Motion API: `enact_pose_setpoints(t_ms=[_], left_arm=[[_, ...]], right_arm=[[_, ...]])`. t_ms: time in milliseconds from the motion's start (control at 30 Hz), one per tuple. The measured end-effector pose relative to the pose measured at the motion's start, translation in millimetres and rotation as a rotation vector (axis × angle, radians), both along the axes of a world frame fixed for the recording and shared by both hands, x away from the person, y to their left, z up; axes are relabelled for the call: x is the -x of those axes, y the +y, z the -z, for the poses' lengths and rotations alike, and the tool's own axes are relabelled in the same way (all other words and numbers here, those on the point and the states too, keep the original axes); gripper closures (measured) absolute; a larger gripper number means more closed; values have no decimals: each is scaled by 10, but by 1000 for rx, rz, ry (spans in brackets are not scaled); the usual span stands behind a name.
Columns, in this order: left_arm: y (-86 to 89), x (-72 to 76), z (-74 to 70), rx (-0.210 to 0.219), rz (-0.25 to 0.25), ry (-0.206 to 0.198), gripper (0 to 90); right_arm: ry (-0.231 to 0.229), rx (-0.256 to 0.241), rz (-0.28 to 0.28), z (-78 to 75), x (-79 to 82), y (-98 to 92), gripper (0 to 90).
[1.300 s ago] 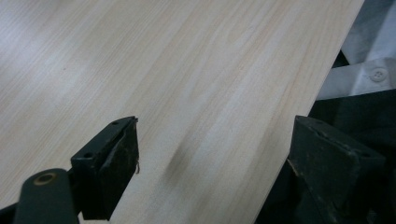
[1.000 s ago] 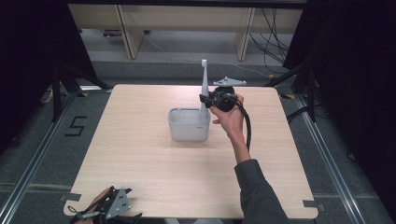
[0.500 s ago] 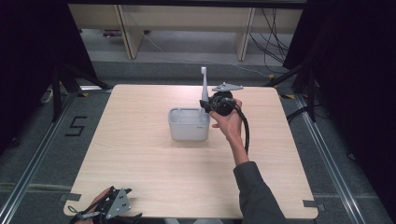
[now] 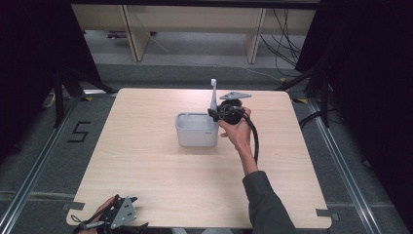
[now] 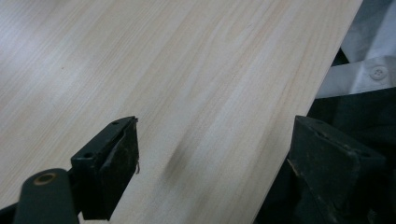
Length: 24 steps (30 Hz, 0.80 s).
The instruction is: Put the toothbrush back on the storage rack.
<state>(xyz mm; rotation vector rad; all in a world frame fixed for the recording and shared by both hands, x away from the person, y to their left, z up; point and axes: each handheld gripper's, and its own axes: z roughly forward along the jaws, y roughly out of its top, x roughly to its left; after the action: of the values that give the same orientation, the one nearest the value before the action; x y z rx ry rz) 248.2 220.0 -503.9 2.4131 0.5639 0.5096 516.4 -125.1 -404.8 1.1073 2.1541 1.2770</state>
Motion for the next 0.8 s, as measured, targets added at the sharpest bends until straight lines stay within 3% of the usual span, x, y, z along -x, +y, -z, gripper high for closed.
enact_pose_setpoints(t_ms=[67, 167, 200, 267, 433, 500, 800], left_arm=[[-2, 3, 0, 4, 1, 0, 156], [-2, 3, 2, 3, 1, 3, 156], [-3, 4, 2, 3, 1, 3, 156], [-7, 6, 6, -9, -12, -21, 156], [-6, 7, 5, 3, -5, -7, 156], [-9, 10, 10, -1, -15, -18, 156], [-5, 4, 4, 2, 1, 7, 156]], right_arm=[[31, -3, 2, 2, 15, 7, 664], [9, 4, -12, 33, -3, 1, 665], [39, -4, 5, 33, 18, 9, 666], [33, 0, 0, 54, 8, 8, 667], [42, 4, 4, 78, 11, 3, 678], [30, -2, 2, 85, 8, -1, 685], [3, 15, -8, 57, 8, -7, 690]])
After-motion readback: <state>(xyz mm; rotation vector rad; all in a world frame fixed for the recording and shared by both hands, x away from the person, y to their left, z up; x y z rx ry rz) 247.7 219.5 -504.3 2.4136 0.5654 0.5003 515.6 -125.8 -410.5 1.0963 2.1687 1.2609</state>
